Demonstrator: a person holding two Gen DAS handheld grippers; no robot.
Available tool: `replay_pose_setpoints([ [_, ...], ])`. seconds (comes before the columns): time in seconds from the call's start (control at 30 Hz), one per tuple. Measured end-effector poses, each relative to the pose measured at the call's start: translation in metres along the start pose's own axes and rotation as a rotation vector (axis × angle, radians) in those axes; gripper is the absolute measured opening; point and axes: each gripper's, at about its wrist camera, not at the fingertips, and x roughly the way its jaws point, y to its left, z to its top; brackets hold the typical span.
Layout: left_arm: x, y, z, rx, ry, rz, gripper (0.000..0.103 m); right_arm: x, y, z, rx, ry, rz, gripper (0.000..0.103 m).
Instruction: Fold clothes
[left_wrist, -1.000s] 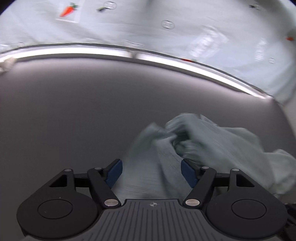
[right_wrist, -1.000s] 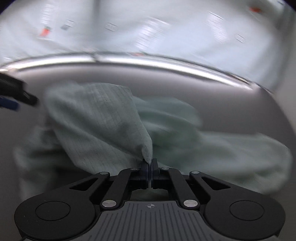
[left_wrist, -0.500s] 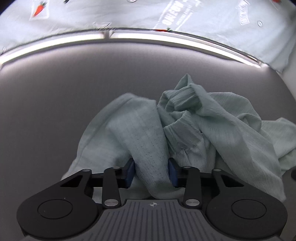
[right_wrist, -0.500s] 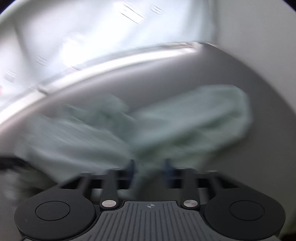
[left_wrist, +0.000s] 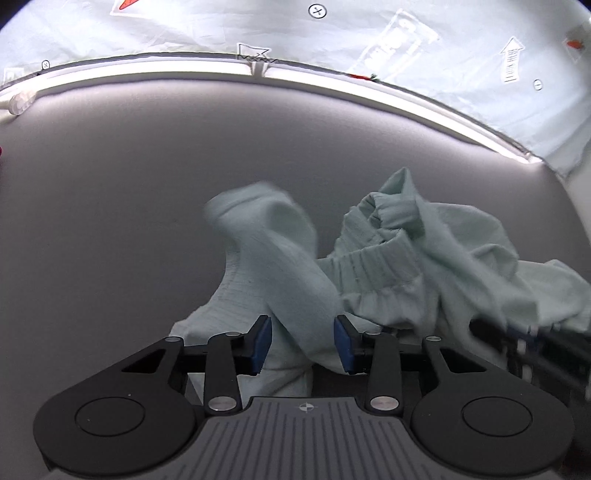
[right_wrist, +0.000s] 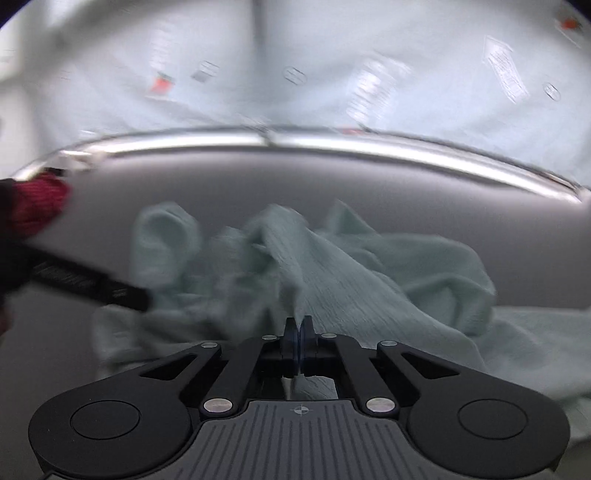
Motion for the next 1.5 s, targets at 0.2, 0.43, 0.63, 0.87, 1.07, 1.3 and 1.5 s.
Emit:
replay_pose_setpoints([
  [0.2,-0.005,-0.021,0.002,-0.041,0.028,-0.176,0.065,-0.032,0.023,-0.025,-0.123,0.045,0.107,0.003],
  [0.43,0.027,-0.056,-0.005,0.016,0.156,-0.189,0.062,-0.048,0.025,-0.035,-0.104,0.041,0.174,0.003],
  [0.63,0.028,-0.049,-0.025,-0.147,0.085,-0.090,0.011,-0.059,0.030,-0.042,-0.148,0.051,0.275,0.003],
  [0.87,-0.018,0.003,-0.067,-0.362,0.009,0.077,0.005,-0.066,0.017,-0.046,-0.136,0.098,0.372,0.004],
  [1.07,-0.035,0.044,-0.104,-0.518,0.086,0.229,0.005,-0.058,-0.012,-0.035,-0.102,0.096,0.344,0.005],
  [1.3,-0.058,0.046,-0.116,-0.510,0.069,0.196,0.018,-0.044,-0.043,-0.006,-0.025,0.047,0.237,0.030],
  [1.5,-0.104,0.008,-0.074,-0.142,-0.067,0.221,0.062,-0.031,-0.054,0.001,-0.001,0.030,0.179,0.048],
])
